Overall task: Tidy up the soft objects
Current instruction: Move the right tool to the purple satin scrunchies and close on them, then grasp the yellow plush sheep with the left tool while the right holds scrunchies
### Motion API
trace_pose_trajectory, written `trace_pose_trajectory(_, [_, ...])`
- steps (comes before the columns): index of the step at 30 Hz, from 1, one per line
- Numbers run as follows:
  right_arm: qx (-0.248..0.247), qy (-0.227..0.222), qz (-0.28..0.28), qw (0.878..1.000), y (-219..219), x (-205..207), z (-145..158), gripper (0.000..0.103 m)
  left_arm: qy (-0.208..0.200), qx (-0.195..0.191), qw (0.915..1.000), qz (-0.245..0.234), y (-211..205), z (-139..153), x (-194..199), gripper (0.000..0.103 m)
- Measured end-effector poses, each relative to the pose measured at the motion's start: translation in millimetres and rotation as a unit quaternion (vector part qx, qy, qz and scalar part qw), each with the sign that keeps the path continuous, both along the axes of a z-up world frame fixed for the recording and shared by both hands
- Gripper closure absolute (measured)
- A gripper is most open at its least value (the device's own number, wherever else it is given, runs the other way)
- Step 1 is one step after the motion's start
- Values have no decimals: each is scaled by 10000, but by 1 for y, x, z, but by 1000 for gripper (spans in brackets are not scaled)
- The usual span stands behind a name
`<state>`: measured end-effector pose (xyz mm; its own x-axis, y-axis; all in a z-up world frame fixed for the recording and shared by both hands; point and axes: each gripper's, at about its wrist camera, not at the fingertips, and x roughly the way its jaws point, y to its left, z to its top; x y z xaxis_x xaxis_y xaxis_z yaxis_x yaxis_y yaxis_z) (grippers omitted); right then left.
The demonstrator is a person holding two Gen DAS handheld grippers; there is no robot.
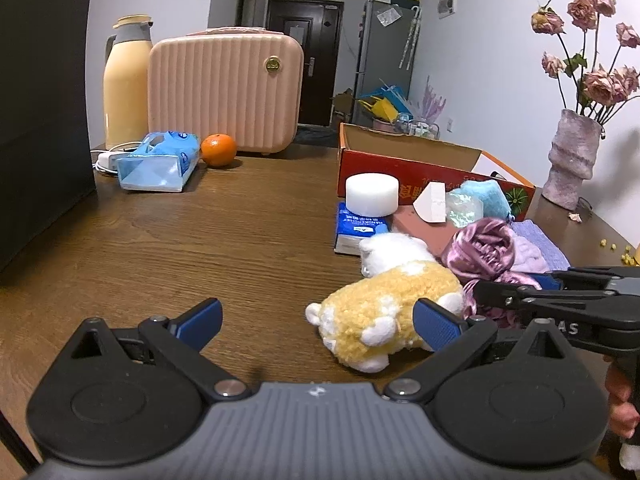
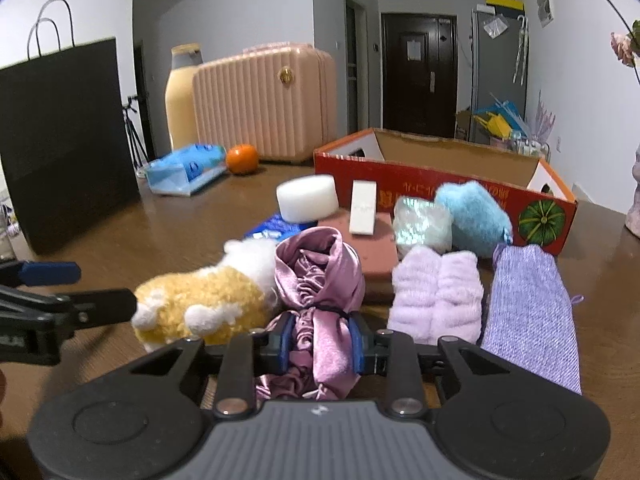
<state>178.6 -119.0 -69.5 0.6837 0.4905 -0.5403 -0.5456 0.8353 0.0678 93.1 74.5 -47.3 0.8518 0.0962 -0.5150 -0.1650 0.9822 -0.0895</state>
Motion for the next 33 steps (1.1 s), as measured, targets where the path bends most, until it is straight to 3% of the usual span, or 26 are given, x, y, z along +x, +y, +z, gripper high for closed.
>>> trace_pose_trajectory(8, [429,-492,-22,9979,-19,-16,20,76,35,-14,10000,-43,-15,6,5,0])
trace_pose_trajectory(19, [686,-702,-329,9946,-54,-19,31,76,167,-147,9997,-27,-36,12,20,0])
trace_pose_trajectory(33, [765,-777,-775,9910,-96,-14,29,75,308,218,9991,207,-71,15,53,0])
